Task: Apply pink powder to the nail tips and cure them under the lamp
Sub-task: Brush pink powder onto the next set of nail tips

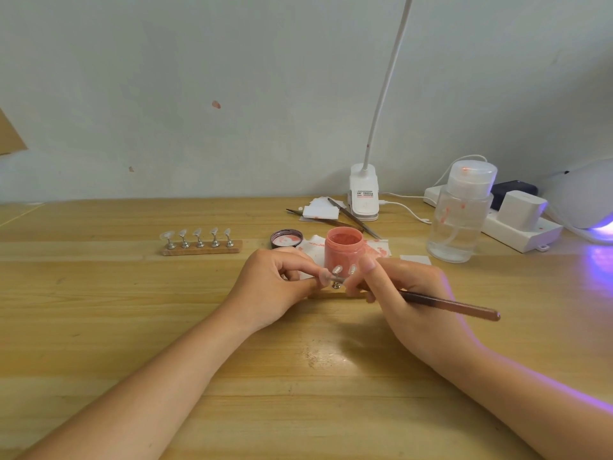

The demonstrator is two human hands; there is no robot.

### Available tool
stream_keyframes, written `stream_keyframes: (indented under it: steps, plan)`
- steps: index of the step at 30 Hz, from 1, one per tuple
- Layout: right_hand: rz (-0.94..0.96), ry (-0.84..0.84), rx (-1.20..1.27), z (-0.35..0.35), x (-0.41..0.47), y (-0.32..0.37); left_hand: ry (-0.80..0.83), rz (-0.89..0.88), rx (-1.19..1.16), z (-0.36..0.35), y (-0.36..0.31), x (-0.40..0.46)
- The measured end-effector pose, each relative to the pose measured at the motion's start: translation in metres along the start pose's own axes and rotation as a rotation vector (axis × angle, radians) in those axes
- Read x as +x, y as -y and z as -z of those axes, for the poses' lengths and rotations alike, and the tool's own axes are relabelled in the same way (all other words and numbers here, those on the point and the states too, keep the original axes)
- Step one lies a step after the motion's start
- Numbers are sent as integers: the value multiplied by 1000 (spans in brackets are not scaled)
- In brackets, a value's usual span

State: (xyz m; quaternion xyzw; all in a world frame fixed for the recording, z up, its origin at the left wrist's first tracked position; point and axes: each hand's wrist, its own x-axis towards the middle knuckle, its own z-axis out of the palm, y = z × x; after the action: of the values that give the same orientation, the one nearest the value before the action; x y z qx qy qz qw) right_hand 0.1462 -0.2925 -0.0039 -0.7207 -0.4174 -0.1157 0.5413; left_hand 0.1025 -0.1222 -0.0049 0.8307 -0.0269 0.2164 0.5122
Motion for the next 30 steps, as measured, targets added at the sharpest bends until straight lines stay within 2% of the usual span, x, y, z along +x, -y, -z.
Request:
stream_keyframes:
  steps: [3,6,10,14,19,23,30]
  plan:
    - [-23,-12,84,0,-2,0,-7,2,-18,0,0,0]
    - [7,-22,54,2,0,0,-8,-4,-33,0,1,0]
    - [-82,20,118,0,-1,1,1,2,-50,0,1,0]
    - [-49,-23,103,2,0,0,-20,11,-50,0,2,1]
    - [-152,84,150,1,-2,2,-39,50,-17,1,2,1]
    - [-162,-25,244,2,-1,0,-47,81,-22,0,1,1]
    - [-149,-40,249,2,-1,-1,-37,133,19,-1,1,2]
